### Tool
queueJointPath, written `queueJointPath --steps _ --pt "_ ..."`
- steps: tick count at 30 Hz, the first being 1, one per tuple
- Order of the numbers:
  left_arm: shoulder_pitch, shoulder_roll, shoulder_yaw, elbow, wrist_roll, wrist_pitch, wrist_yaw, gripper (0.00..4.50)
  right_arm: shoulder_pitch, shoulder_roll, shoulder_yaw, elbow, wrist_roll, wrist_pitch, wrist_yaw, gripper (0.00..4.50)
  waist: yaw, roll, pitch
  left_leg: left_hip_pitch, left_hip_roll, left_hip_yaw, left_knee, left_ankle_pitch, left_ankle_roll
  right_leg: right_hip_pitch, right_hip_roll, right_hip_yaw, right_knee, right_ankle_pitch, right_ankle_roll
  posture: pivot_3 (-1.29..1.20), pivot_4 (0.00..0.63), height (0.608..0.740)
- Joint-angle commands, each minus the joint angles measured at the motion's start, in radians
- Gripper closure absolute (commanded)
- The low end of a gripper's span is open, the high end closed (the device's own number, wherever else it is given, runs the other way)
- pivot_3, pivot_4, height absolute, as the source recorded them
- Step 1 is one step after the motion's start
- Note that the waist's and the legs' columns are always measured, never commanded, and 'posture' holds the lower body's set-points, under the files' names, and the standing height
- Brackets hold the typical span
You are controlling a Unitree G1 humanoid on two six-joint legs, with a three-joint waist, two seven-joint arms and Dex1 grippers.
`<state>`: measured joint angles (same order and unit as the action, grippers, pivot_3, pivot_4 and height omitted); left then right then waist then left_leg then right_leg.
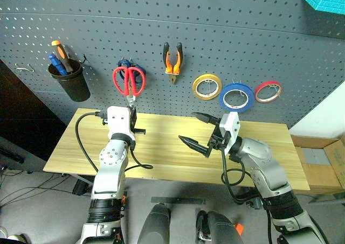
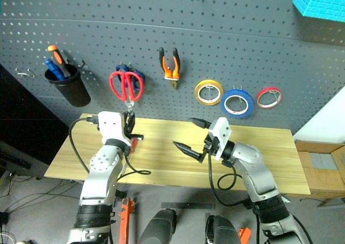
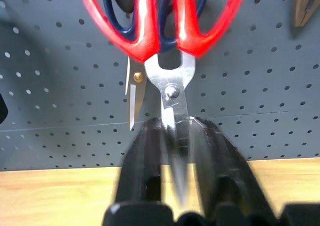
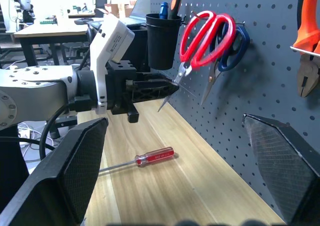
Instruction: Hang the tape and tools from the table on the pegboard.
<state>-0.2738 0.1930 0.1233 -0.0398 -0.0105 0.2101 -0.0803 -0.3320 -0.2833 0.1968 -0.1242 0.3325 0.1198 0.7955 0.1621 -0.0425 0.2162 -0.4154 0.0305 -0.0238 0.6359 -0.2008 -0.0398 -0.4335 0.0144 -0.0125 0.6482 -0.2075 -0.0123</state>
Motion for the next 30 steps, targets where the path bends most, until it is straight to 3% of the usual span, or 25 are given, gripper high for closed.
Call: queueJointPath --steps 1,7,17,20,30 --pt "-0.032 0.004 0.004 -0.019 -0.015 -0.01 -0.006 2.08 0.004 -0.005 -0.012 -0.053 0.0 -0.018 0.0 0.0 0.0 0.0 0.0 0.0 0.0 0.0 0.0 0.0 0.0 0.0 0.0 0.0 0.0 0.0 0.0 0.26 0.147 0.74" --pt "-0.034 0.008 -0.001 -0.01 -0.018 -0.01 -0.009 0.06 0.014 0.0 -0.012 -0.079 0.021 -0.017 0.013 0.0 -0.002 0.0 0.0 0.001 0.001 -0.001 0.004 0.0 0.0 0.003 0.0 0.0 0.0 0.001 -0.001 0.25 0.146 0.74" --pt "0.008 0.033 -0.012 -0.016 0.006 0.047 -0.011 0.06 0.015 0.023 -0.017 -0.109 0.043 -0.031 0.016 0.0 -0.01 0.0 0.0 0.001 0.001 -0.001 0.007 0.0 0.0 0.004 0.0 -0.001 0.0 0.003 -0.002 0.25 0.158 0.74" --pt "-0.003 0.085 0.008 0.026 0.012 0.066 -0.028 0.06 -0.007 -0.002 0.027 -0.046 -0.12 -0.089 -0.047 0.0 -0.015 0.0 0.0 0.001 0.002 -0.001 0.007 0.0 0.0 0.004 0.0 -0.001 0.0 0.003 -0.002 0.25 0.165 0.74" --pt "-0.103 0.304 0.046 0.274 -0.007 0.16 -0.137 0.06 -0.083 0.082 0.173 0.053 -0.225 0.014 -0.057 0.0 -0.04 0.005 0.011 0.001 0.003 -0.001 0.005 0.0 0.0 0.003 0.0 -0.001 0.0 -0.001 -0.007 0.25 0.256 0.74"
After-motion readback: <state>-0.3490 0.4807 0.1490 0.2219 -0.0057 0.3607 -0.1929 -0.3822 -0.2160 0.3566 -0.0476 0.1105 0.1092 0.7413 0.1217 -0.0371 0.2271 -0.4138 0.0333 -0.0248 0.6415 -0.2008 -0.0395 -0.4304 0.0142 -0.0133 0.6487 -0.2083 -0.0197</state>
